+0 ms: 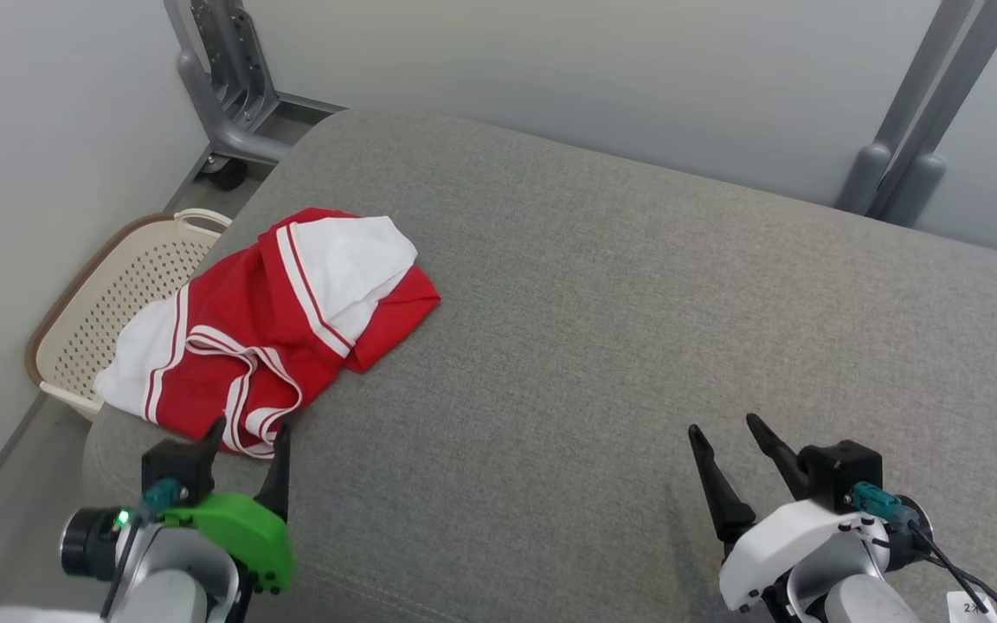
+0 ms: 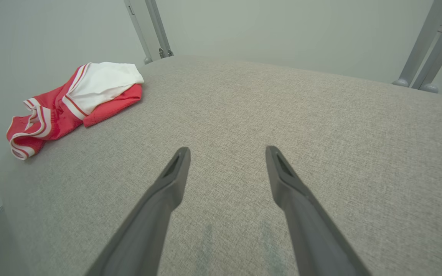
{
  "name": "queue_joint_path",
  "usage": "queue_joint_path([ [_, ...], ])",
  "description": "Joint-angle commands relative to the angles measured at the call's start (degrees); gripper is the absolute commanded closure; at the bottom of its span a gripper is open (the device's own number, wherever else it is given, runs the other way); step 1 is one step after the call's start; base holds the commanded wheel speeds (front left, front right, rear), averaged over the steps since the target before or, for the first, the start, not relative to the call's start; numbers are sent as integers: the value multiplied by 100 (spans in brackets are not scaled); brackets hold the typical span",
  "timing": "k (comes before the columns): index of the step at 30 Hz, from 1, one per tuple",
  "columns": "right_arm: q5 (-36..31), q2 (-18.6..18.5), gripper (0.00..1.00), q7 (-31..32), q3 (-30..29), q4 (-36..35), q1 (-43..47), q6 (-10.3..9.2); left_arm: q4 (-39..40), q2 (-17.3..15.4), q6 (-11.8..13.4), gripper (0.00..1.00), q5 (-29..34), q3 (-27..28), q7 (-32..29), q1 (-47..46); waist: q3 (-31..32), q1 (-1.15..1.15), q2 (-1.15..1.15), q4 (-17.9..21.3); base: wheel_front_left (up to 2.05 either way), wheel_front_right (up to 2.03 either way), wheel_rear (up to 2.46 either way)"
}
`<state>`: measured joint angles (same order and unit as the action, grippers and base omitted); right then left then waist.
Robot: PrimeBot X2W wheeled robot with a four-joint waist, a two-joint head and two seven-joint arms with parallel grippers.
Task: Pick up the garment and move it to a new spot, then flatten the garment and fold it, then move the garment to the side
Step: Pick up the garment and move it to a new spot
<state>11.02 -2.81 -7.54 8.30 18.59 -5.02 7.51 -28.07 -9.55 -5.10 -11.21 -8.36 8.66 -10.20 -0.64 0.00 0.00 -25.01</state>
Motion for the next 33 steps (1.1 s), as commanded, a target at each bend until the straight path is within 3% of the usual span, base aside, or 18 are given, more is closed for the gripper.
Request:
queue_joint_path([
  [1,-49,-17,0,53,-35,-74,-49,-5,-89,-22,-51,0,-52,-44,-122,-236,-149,0,0,33,0,0,0],
  [6,-257,-93,0,338,-88,-449,-129,-5,-756,-5,-85,0,-263,-55,-1085,-1309,-603,0,0,164,0,0,0],
  [18,-344,-534,0,933,49,-1295,-194,-5,-2095,-120,804,0,-416,258,-2680,-2802,-1475,0,0,577,0,0,0],
  [25,-346,-644,0,1080,71,-1568,-117,-5,-2358,-128,790,0,-559,259,-2958,-3037,-1674,0,0,620,0,0,0],
  [26,-352,-646,0,1078,76,-1580,-117,-5,-2355,-122,791,51,-589,277,-2889,-3052,-1684,0,0,621,0,0,0],
  [27,-354,-651,0,1089,87,-1583,-115,-5,-2364,-119,800,96,-587,283,-2858,-3079,-1685,0,0,623,0,0,0],
  [33,-333,-633,0,1100,147,-1554,-122,-5,-2364,-93,773,100,-543,210,-2427,-3193,-1617,0,0,633,0,0,0],
])
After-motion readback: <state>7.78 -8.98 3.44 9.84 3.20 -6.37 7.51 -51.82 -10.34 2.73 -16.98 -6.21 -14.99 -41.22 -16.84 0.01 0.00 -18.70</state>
